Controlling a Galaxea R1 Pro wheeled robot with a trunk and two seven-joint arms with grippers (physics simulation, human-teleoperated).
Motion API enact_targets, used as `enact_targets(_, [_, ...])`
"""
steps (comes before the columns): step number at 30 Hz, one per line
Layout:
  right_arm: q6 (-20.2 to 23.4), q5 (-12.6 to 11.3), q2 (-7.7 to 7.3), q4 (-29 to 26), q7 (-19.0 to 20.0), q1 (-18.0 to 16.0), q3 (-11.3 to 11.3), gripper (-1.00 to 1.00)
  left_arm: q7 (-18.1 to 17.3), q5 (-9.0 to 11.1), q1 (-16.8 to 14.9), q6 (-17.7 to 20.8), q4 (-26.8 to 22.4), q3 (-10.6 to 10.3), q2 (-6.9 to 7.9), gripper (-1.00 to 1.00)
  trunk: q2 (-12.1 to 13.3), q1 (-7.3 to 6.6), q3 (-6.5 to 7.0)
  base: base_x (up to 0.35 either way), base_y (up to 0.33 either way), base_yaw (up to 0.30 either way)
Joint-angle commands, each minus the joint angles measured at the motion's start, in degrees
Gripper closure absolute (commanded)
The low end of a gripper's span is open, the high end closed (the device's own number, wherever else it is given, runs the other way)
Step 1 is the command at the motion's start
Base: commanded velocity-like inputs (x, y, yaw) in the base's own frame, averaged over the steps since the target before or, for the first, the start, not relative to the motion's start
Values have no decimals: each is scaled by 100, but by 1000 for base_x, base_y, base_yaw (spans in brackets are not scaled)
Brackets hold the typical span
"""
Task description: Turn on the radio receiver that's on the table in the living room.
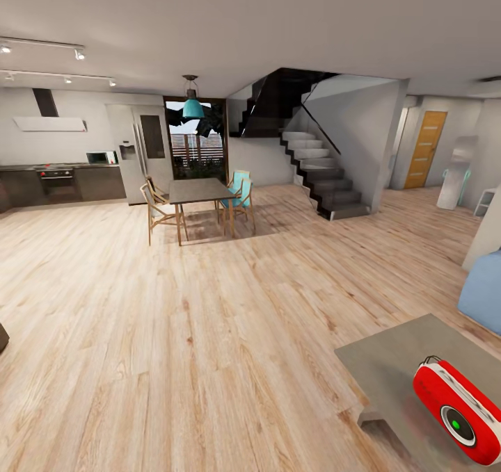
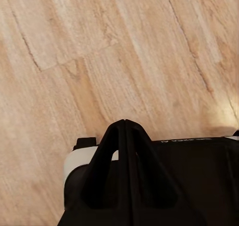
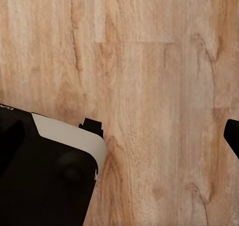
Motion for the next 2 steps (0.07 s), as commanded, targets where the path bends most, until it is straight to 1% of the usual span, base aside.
enact_targets(1, [0, 0, 0, 0, 0, 0, 0, -100, -1, 3, 0, 0, 0, 1, -25, 100, 0, 0, 0, 0, 0, 0])
enact_targets(2, [0, 0, 0, 0, 0, 0, 0, -100, -1, 4, 0, 0, 0, 1, -53, 100, 0, 0, 0, 0, 0, 0])
